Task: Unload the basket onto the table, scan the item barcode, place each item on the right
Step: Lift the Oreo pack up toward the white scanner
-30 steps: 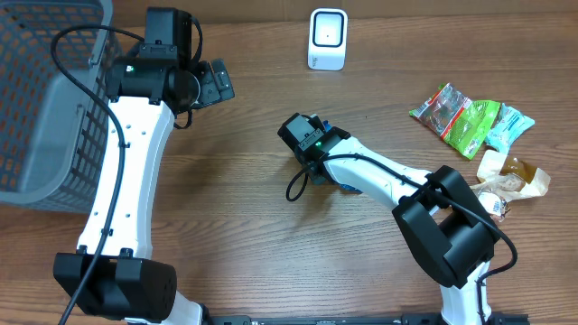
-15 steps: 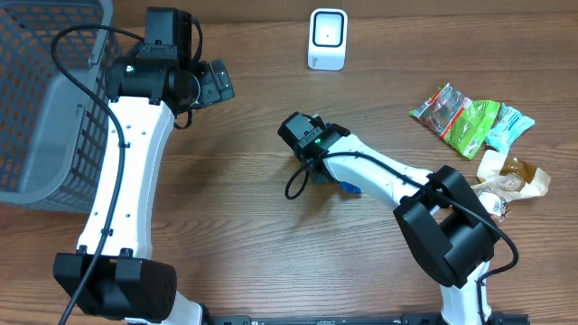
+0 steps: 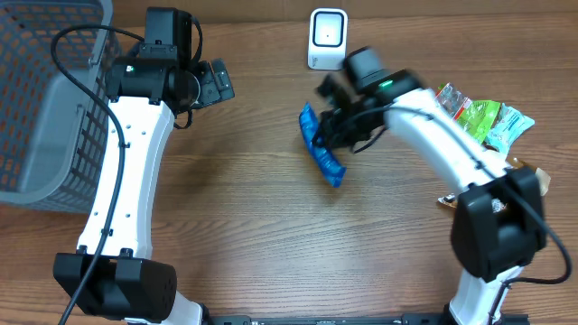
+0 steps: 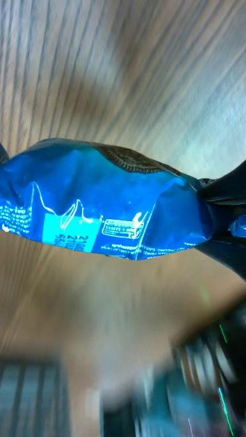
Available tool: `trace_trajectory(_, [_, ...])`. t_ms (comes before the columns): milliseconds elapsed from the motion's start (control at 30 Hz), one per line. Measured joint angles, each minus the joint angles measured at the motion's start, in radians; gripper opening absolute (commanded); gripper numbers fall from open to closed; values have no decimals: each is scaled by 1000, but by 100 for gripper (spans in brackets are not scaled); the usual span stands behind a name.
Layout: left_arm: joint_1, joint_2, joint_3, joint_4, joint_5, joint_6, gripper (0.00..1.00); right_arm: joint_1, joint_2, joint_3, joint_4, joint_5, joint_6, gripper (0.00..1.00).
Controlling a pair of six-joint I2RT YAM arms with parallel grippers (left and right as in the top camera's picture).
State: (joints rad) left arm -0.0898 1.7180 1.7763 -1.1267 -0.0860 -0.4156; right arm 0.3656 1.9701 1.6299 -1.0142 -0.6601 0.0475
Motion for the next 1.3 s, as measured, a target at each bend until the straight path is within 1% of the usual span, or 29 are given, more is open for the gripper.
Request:
trace_trajectory(100, [0, 0, 0, 0, 0, 0, 100, -101, 0, 0, -34, -227, -69, 4])
trace_trajectory(200, [0, 0, 0, 0, 0, 0, 100, -166, 0, 0, -57, -430, -129, 4])
trace_trajectory(367, [0, 0, 0, 0, 0, 0, 100, -217, 0, 0, -49, -681, -175, 4])
trace_trajectory(467, [0, 0, 0, 0, 0, 0, 100, -236, 0, 0, -44, -772, -173, 4])
trace_trajectory(633, [0, 0, 0, 0, 0, 0, 100, -245, -8, 0, -44, -833, -140, 4])
trace_trajectory(767, [0, 0, 0, 0, 0, 0, 100, -245, -37, 15, -41, -845, -117, 4])
trace_trajectory(967, [0, 0, 0, 0, 0, 0, 100, -245, -74, 148, -21, -858, -65, 4])
trace_trajectory(1100, [0, 0, 0, 0, 0, 0, 100, -245, -87, 206, 42, -867, -24, 4])
trace_trajectory(1200, [0, 0, 0, 0, 0, 0, 100, -245, -92, 213, 100, -871, 8, 4])
trace_trajectory(1300, [0, 0, 0, 0, 0, 0, 100, -245, -92, 213, 114, -838, 24, 4])
